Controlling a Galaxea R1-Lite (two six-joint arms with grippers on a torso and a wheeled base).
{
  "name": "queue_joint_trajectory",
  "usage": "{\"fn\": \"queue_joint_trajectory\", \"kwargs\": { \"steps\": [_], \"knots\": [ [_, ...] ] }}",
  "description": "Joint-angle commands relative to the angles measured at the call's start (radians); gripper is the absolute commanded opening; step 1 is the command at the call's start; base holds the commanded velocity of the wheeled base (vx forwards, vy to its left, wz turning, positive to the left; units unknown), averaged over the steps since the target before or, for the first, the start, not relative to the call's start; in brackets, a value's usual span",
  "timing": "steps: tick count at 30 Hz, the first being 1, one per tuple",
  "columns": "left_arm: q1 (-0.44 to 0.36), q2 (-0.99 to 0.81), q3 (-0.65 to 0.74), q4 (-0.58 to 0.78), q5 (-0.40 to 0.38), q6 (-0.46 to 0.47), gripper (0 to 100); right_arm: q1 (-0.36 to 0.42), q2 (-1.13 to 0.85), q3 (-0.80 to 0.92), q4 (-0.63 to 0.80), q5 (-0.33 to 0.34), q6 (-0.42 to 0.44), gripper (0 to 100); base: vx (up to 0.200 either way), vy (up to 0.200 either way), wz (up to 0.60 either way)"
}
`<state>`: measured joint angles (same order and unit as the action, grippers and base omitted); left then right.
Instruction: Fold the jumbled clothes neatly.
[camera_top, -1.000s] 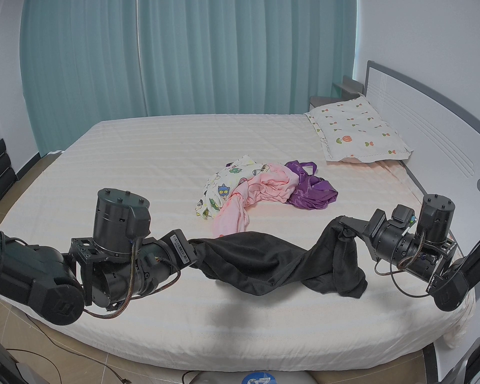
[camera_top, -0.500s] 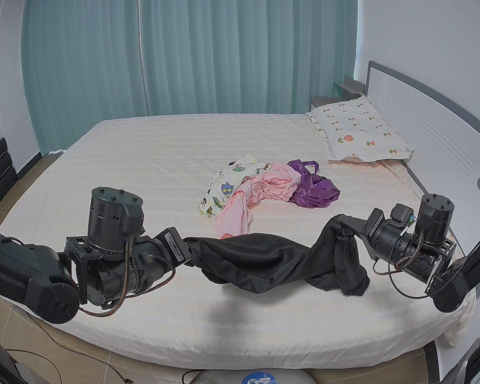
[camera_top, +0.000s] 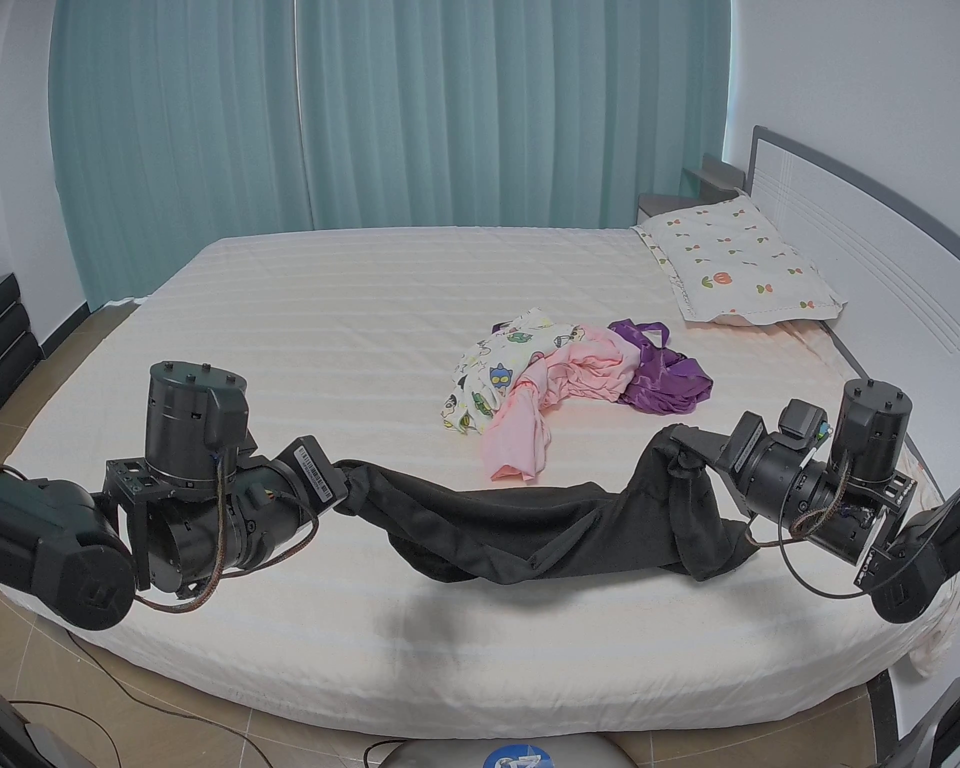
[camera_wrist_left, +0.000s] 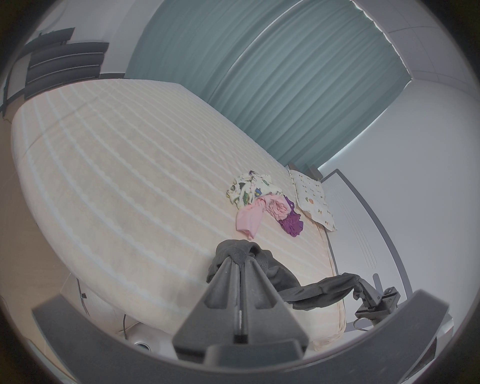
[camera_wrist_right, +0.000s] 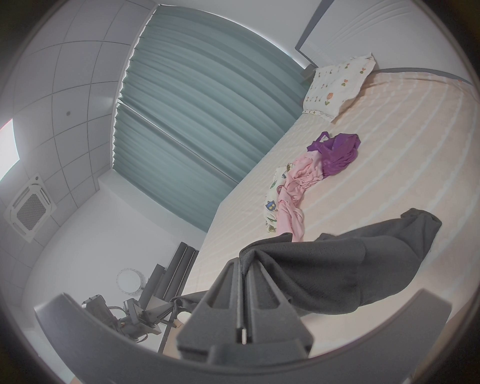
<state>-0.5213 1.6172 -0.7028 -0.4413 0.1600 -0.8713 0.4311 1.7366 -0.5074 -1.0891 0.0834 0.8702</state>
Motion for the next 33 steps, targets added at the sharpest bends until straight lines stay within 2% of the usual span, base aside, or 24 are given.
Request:
{"fn": "queue_joint_trajectory", "kwargs": {
  "steps": [1,4,10,33],
  "knots": [
    [0.012,-0.007,-0.001,-0.002,-0.007,0.0,0,0.049,0.0,-0.06,0.057,-0.051,-0.004,0,0.0,0.2,0.0],
    [0.012,-0.008,0.002,-0.001,-0.008,-0.003,0,0.09,0.003,-0.1,0.097,-0.074,-0.004,0,0.0,0.2,0.0],
    [0.007,-0.017,0.0,-0.001,-0.036,-0.022,0,0.147,0.009,-0.128,0.1,-0.074,-0.004,0,0.0,0.2,0.0],
    [0.052,-0.043,0.002,-0.004,-0.05,-0.022,0,0.153,0.024,-0.154,0.083,-0.074,-0.004,0,0.0,0.2,0.0]
  ]
}}
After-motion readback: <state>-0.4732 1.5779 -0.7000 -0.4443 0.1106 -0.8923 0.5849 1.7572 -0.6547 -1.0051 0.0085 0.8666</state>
